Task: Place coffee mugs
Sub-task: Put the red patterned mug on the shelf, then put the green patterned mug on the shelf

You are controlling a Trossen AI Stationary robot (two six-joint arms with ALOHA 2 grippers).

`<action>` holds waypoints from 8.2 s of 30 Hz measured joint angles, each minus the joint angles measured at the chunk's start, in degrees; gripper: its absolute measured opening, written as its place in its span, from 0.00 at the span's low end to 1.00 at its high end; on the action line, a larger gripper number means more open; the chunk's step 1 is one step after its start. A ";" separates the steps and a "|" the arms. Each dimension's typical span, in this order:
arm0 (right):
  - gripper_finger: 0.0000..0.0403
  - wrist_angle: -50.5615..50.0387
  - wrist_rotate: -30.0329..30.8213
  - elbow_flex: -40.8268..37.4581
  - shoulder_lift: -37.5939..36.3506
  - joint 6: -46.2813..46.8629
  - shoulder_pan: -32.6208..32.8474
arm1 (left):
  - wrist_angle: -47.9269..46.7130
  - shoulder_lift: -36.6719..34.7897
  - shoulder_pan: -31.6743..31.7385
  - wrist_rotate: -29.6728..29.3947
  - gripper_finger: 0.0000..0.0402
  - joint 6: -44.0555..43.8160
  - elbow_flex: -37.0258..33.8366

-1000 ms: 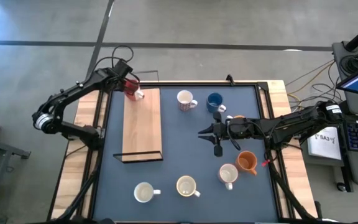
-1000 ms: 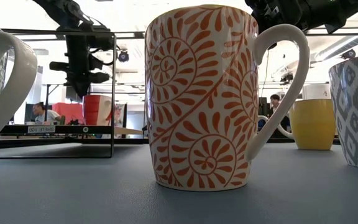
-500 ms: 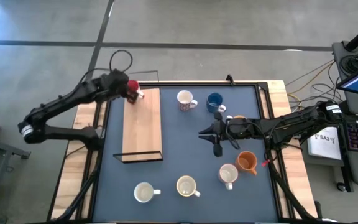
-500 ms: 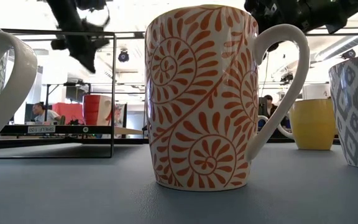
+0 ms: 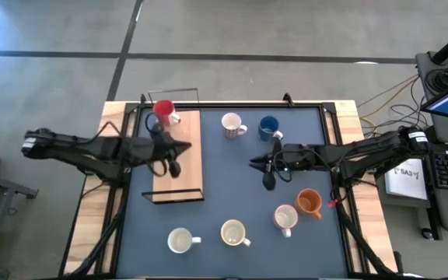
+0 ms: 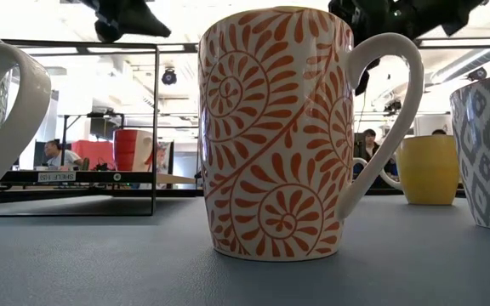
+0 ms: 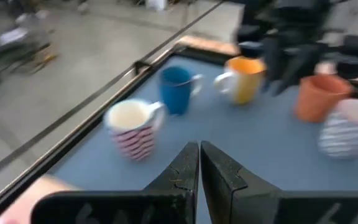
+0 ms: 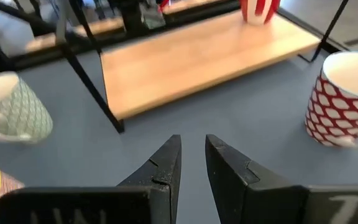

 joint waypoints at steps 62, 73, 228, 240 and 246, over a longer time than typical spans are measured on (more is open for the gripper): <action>0.16 3.14 -14.62 -8.54 -13.88 -18.26 0.04 | 1.01 51.77 23.26 13.85 0.24 20.40 29.50; 0.16 3.12 -14.64 -9.41 -13.70 -15.84 0.04 | 1.20 53.21 23.69 13.50 0.38 24.04 29.99; 0.16 3.17 -14.54 -9.90 -13.73 -15.74 0.02 | -29.45 39.65 33.33 8.82 0.26 -3.46 34.19; 0.16 3.27 -14.53 -10.39 -13.73 -12.75 0.11 | -30.85 33.44 13.77 8.93 0.26 6.24 34.74; 0.16 3.28 -14.56 -11.43 -13.91 -11.17 1.26 | -32.67 33.17 2.65 9.18 0.26 6.06 34.74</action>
